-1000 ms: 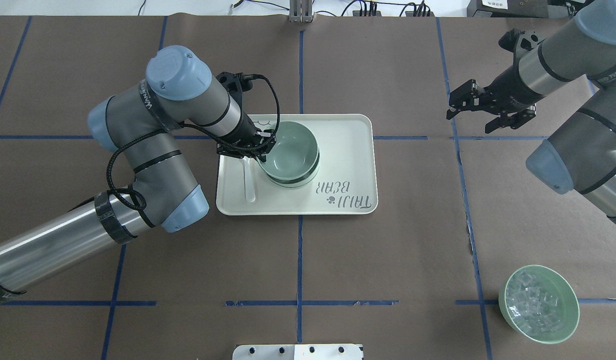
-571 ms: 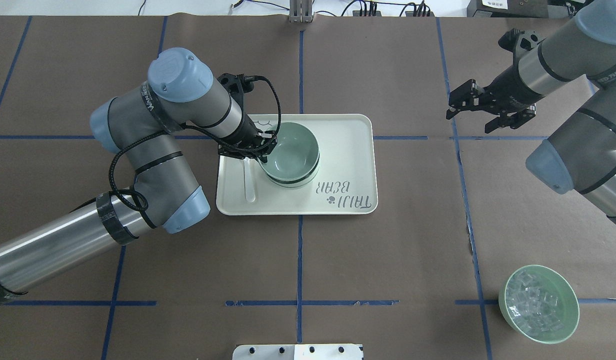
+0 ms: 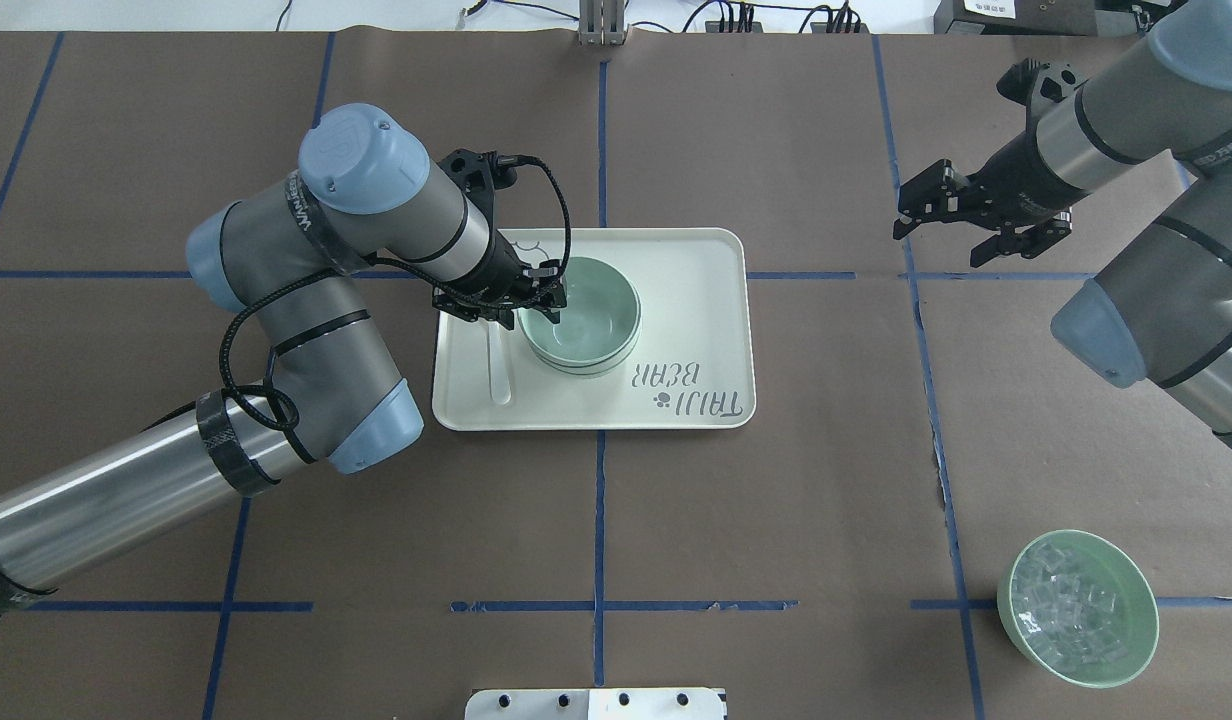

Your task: Stack green bowls together

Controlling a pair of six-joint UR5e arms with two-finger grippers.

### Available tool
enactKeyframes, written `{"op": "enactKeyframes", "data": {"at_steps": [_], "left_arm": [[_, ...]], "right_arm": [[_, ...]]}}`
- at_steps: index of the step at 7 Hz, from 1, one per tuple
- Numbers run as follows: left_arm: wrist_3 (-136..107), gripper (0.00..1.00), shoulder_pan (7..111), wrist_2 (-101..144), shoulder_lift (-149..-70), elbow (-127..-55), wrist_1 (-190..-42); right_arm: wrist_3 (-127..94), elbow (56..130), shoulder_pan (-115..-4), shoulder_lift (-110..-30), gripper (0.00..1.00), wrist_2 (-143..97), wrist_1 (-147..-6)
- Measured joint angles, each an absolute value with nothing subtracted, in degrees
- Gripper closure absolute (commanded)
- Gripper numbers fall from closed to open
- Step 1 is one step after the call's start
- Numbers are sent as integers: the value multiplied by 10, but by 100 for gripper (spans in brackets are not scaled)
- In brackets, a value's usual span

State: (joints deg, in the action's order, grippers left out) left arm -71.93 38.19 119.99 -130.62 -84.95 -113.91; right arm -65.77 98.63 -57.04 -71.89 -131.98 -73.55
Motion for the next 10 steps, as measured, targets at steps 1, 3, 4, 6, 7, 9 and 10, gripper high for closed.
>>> {"op": "enactKeyframes", "data": {"at_steps": [1, 3, 4, 6, 7, 9, 10], "left_arm": [[-715, 0, 395, 1201, -1304, -860, -1145], [-661, 0, 438, 1204, -1237, -942, -1130], [-594, 0, 469, 1205, -1182, -993, -1109], [-413, 0, 556, 1213, -1066, -1056, -1081], [-305, 0, 611, 1232, -1006, -1067, -1078], [-81, 0, 748, 1275, -911, -1035, -1074], [11, 0, 821, 1316, -892, -988, -1067]], "right_arm": [[-651, 985, -573, -719, 0, -1320, -736], [-583, 983, -603, -731, 0, -1325, -743], [-513, 969, -635, -745, 0, -1330, -748], [-319, 902, -723, -755, 0, -1347, -775], [-218, 872, -765, -754, 0, -1351, -806], [-52, 838, -832, -751, 0, -1358, -884], [-2, 833, -858, -753, 0, -1365, -915]]}}
